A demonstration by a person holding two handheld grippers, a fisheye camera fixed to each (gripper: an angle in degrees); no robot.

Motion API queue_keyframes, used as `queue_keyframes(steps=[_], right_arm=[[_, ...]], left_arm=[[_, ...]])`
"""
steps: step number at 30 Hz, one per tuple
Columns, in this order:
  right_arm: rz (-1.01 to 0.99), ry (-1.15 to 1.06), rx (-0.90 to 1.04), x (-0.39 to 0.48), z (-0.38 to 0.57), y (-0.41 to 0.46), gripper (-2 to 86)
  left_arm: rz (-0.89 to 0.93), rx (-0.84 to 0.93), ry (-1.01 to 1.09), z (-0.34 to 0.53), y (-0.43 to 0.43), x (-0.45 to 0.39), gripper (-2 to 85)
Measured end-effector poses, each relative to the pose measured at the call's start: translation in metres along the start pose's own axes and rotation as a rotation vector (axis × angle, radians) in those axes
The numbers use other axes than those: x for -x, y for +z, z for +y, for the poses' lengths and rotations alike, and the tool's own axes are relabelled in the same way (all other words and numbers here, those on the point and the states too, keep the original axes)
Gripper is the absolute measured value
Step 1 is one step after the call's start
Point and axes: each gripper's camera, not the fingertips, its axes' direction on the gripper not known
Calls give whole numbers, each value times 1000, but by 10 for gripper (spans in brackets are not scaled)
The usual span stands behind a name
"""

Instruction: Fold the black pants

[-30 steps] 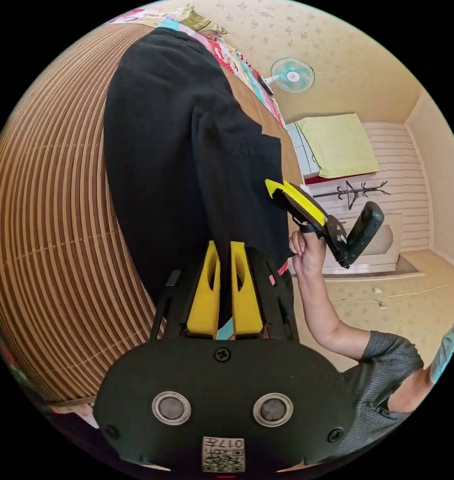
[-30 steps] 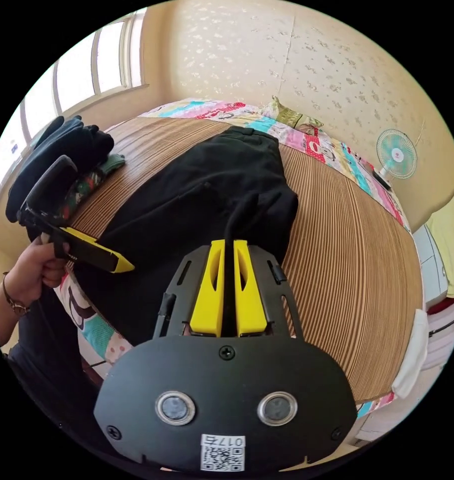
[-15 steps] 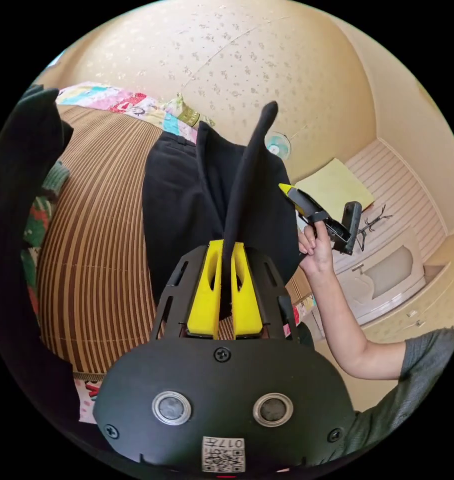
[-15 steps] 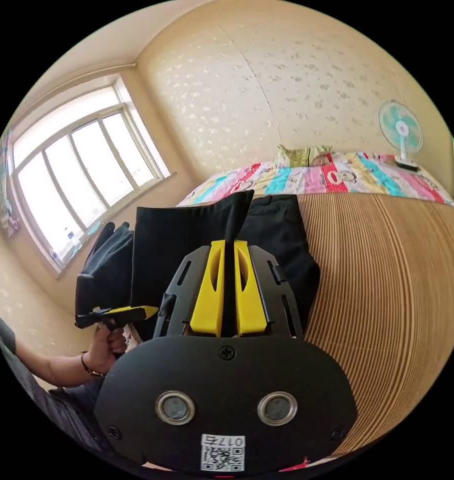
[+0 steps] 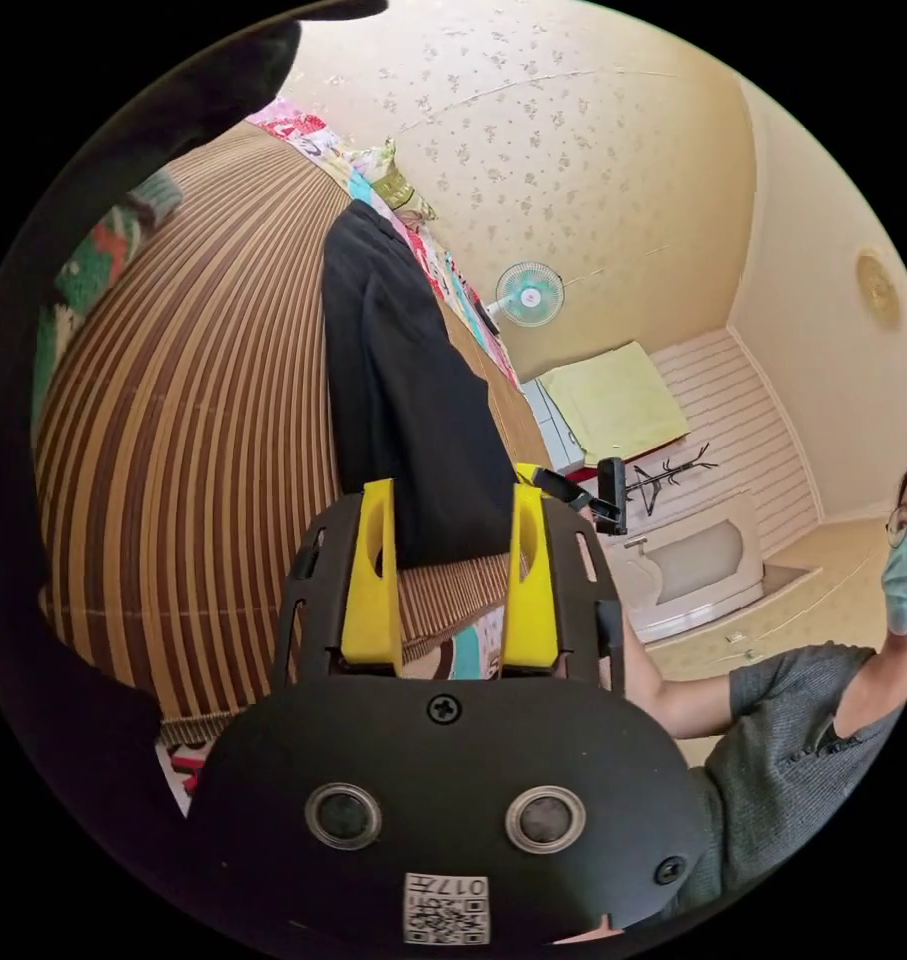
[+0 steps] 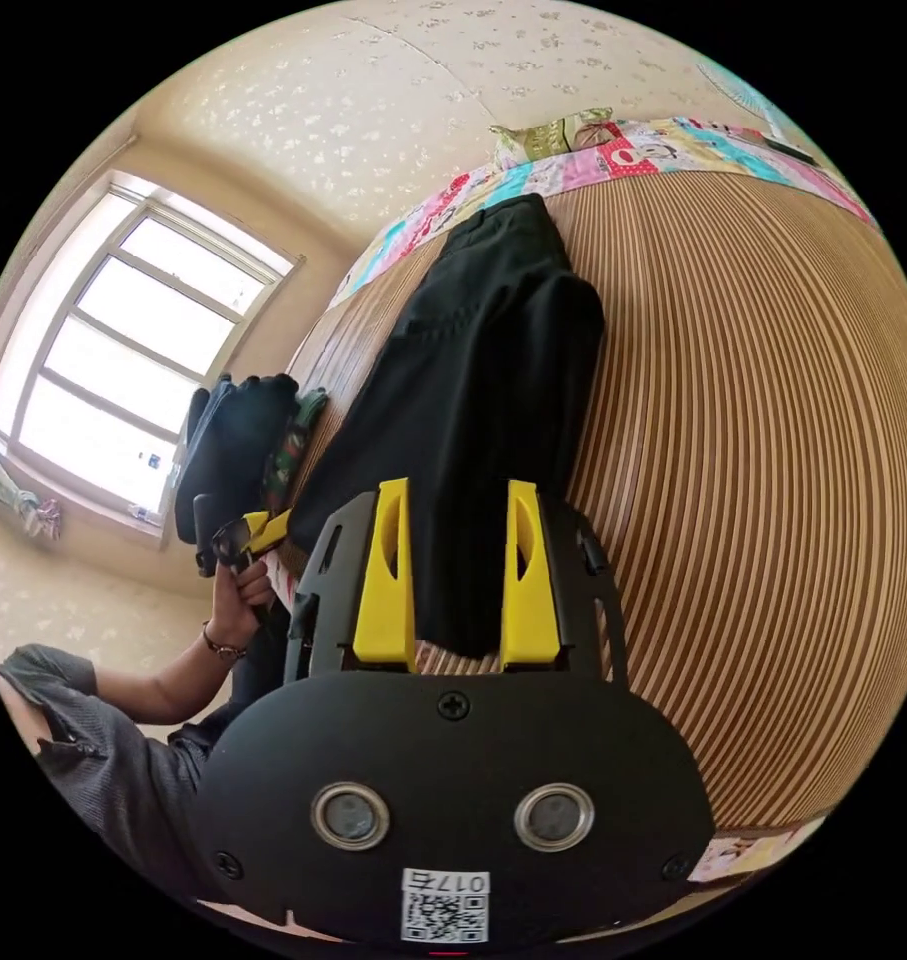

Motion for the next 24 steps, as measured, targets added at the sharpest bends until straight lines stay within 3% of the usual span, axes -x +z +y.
queue_keyframes(steps=[4,8,12,16,18,20,24], right_arm=[[-31,-74,-32,22,55,-8,133],[225,-142,24,52,56,-19,108],[179,-149,49,48,43,-20,95],[-20,-127,137,37,39,-44,51],[-120,-176,115,48,53,-71,42],[-383,-261,9,66,89,-122,37],[-724,-429,-58,100,140,-194,33]], left_arm=[[-8,42,52,11,-1,-7,139],[-108,144,105,3,15,-24,134],[-285,299,193,-9,41,-46,95],[-338,422,238,-11,51,-68,70],[-147,353,352,12,23,-105,53],[28,353,388,32,0,-124,48],[421,339,544,78,-60,-182,43]])
